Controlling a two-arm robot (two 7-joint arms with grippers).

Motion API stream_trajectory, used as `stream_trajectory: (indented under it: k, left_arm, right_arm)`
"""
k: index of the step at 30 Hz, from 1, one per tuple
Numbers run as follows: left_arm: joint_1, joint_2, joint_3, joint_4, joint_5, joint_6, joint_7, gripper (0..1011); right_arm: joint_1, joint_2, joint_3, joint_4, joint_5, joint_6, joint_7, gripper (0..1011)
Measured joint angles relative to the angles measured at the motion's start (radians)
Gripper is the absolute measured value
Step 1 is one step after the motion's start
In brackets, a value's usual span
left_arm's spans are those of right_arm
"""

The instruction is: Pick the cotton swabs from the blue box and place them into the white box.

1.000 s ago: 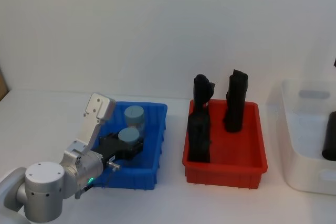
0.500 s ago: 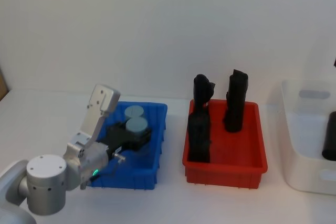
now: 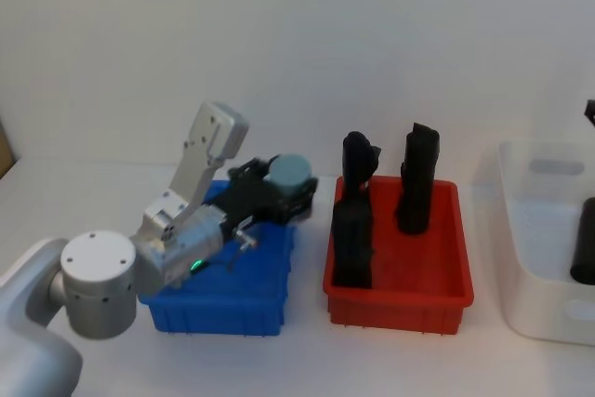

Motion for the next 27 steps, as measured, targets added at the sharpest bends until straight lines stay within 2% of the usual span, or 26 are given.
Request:
stream_trajectory:
  k: [12, 18, 27]
  left_arm:
    - [-0.071, -0.034, 0.015, -0.041, 0.06, -0.068, -0.126, 668]
    - [-0.113, -0.057, 0.023, -0.069, 0.091, -0.108, -0.188, 669]
    - [-0.158, -0.084, 0.034, -0.085, 0.114, -0.14, -0.244, 669]
  right_arm:
    - [-0.031, 0.011, -0.015, -0.03, -0.043, -0.047, 0.119, 1002]
    - [-0.051, 0.02, -0.024, -0.052, -0.066, -0.064, 0.202, 1002]
    - [-0.075, 0.036, -0.037, -0.088, -0.1, -0.062, 0.342, 1002]
